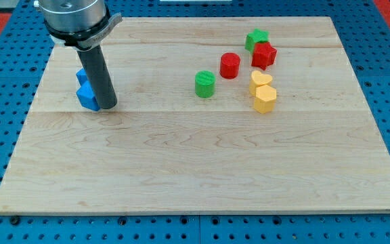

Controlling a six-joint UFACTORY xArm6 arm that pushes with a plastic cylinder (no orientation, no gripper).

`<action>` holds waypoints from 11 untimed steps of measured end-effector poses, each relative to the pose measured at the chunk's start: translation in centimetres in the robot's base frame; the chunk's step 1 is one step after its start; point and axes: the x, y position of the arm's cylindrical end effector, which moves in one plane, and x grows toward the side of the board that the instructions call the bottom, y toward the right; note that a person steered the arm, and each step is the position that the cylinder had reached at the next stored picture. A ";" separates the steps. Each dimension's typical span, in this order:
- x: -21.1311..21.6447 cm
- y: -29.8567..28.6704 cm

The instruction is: Separate the yellow blocks

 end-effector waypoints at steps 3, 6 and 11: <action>-2.9 5.1; -8.9 19.4; -1.7 21.7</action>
